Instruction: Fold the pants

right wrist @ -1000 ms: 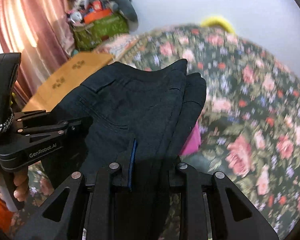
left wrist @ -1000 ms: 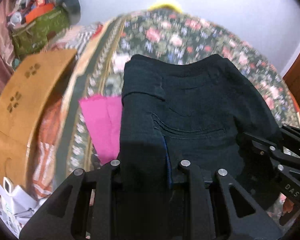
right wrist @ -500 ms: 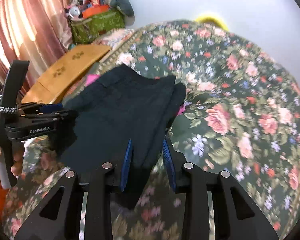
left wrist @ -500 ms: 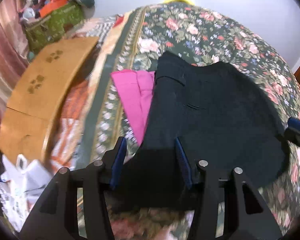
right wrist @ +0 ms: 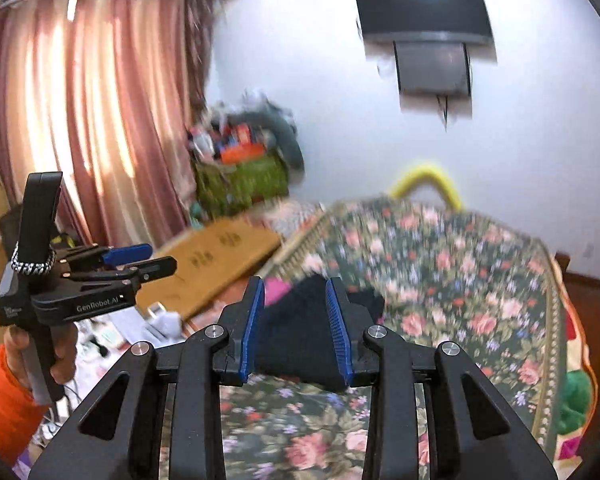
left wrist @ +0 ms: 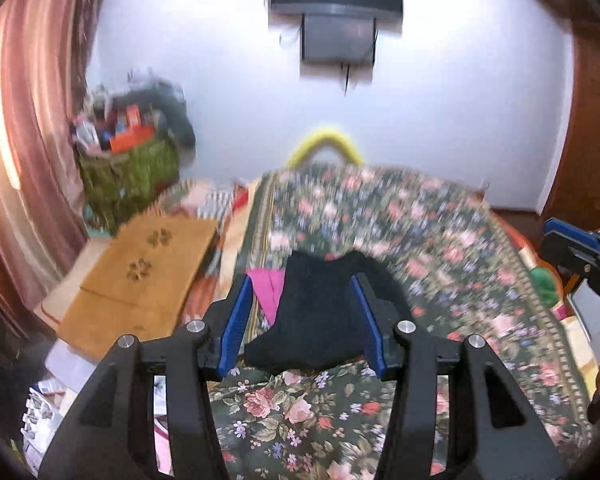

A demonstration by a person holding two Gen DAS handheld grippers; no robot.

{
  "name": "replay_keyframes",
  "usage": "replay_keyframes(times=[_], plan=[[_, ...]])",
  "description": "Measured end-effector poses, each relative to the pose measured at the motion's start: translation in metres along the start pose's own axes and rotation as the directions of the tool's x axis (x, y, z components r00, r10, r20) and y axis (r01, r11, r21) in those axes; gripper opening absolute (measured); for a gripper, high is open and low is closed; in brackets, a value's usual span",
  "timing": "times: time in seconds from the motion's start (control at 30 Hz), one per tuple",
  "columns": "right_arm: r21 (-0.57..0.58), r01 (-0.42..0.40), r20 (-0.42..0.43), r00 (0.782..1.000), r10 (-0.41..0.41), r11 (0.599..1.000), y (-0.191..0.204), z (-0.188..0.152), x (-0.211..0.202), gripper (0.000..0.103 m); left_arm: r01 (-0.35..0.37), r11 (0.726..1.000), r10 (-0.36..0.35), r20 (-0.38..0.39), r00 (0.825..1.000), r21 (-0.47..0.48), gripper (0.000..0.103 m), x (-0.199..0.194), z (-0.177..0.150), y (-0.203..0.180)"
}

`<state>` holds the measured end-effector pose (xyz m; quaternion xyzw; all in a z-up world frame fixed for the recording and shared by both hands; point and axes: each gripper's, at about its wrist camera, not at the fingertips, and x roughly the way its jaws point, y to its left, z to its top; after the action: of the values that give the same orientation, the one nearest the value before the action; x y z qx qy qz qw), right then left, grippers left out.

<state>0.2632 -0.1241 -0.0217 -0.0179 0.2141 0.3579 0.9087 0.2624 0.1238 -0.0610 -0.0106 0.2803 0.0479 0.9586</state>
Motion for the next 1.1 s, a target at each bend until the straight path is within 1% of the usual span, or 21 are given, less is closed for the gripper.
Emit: replay_keyframes(times=[0.03, 0.07, 0.13, 0.23, 0.3, 0.33, 0.4, 0.43, 0.5, 0.53, 0.57, 0.6, 0.63, 0.67, 0.7, 0.73, 0.8, 0.83, 0.9, 1.1], plan=[[-0.003, 0.001, 0.025, 1.0, -0.001, 1.0, 0.006, 0.001, -0.012, 0.029, 0.001, 1.0, -0.001, 0.04, 0.999, 0.001, 0.05, -0.022, 0.0, -0.002], [-0.007, 0.0, 0.046, 0.999, 0.0, 1.0, 0.011, 0.002, -0.022, 0.029, 0.004, 1.0, -0.005, 0.064, 0.998, 0.001, 0.05, -0.036, 0.0, -0.004], [-0.014, 0.006, 0.094, 0.996, -0.005, 1.0, 0.024, 0.001, -0.047, 0.029, 0.019, 1.0, -0.019, 0.127, 0.992, -0.004, 0.05, -0.074, -0.002, -0.008], [-0.018, 0.034, 0.152, 0.988, -0.031, 0.999, 0.04, -0.002, -0.075, 0.029, 0.033, 0.999, -0.032, 0.191, 0.981, -0.004, 0.05, -0.115, -0.009, -0.014], [-0.014, 0.054, 0.177, 0.983, -0.051, 0.998, 0.048, -0.005, -0.09, 0.03, 0.033, 0.999, -0.034, 0.22, 0.975, 0.01, 0.054, -0.136, -0.014, -0.019], [-0.01, 0.056, 0.183, 0.982, -0.053, 0.998, 0.051, -0.007, -0.095, 0.032, 0.03, 0.999, -0.034, 0.234, 0.972, 0.017, 0.056, -0.147, -0.018, -0.023], [-0.009, 0.069, 0.189, 0.98, -0.066, 0.998, 0.056, -0.011, -0.102, 0.046, 0.019, 1.0, -0.024, 0.254, 0.967, 0.021, 0.065, -0.164, -0.025, -0.027], [-0.014, 0.086, 0.196, 0.977, -0.082, 0.996, 0.059, -0.012, -0.106, 0.049, 0.018, 1.0, -0.024, 0.263, 0.964, 0.024, 0.066, -0.172, -0.027, -0.029], [-0.024, 0.111, 0.202, 0.974, -0.104, 0.994, 0.062, -0.015, -0.111, 0.056, 0.017, 1.0, -0.022, 0.271, 0.962, 0.022, 0.075, -0.182, -0.032, -0.032], [-0.022, 0.116, 0.202, 0.973, -0.11, 0.993, 0.064, -0.016, -0.113, 0.058, 0.021, 1.0, -0.026, 0.275, 0.961, 0.019, 0.077, -0.186, -0.034, -0.032], [-0.017, 0.122, 0.204, 0.972, -0.116, 0.992, 0.063, -0.017, -0.113, 0.06, 0.042, 0.999, -0.045, 0.274, 0.961, 0.016, 0.082, -0.19, -0.037, -0.032], [-0.009, 0.129, 0.206, 0.971, -0.124, 0.992, 0.062, -0.018, -0.114, 0.065, 0.055, 0.998, -0.057, 0.271, 0.961, 0.016, 0.085, -0.193, -0.038, -0.033], [-0.002, 0.139, 0.206, 0.969, -0.136, 0.99, 0.061, -0.018, -0.113, 0.07, 0.058, 0.998, -0.06, 0.271, 0.961, 0.015, 0.086, -0.195, -0.039, -0.033], [-0.001, 0.146, 0.208, 0.968, -0.143, 0.989, 0.059, -0.019, -0.113, 0.078, 0.055, 0.998, -0.058, 0.273, 0.96, 0.018, 0.088, -0.198, -0.041, -0.034], [0.0, 0.161, 0.209, 0.965, -0.158, 0.987, 0.059, -0.019, -0.113, 0.084, 0.05, 0.998, -0.054, 0.274, 0.96, 0.023, 0.09, -0.199, -0.042, -0.036], [0.001, 0.172, 0.21, 0.963, -0.168, 0.985, 0.061, -0.021, -0.116, 0.086, 0.04, 0.999, -0.046, 0.276, 0.96, 0.027, 0.091, -0.201, -0.043, -0.038], [0.003, 0.189, 0.212, 0.96, -0.185, 0.982, 0.061, -0.022, -0.118, 0.095, 0.026, 0.999, -0.033, 0.281, 0.959, 0.026, 0.097, -0.203, -0.045, -0.041], [0.007, 0.196, 0.214, 0.958, -0.193, 0.981, 0.061, -0.023, -0.118, 0.102, 0.024, 0.999, -0.03, 0.285, 0.958, 0.023, 0.098, -0.205, -0.046, -0.042], [0.015, 0.203, 0.216, 0.955, -0.202, 0.979, 0.061, -0.024, -0.121, 0.103, 0.021, 1.0, -0.026, 0.29, 0.957, 0.019, 0.1, -0.207, -0.048, -0.043], [0.028, 0.196, 0.206, 0.959, -0.197, 0.98, 0.059, -0.028, -0.125, 0.103, 0.03, 0.999, -0.033, 0.289, 0.957, 0.014, 0.102, -0.209, -0.048, -0.041]])
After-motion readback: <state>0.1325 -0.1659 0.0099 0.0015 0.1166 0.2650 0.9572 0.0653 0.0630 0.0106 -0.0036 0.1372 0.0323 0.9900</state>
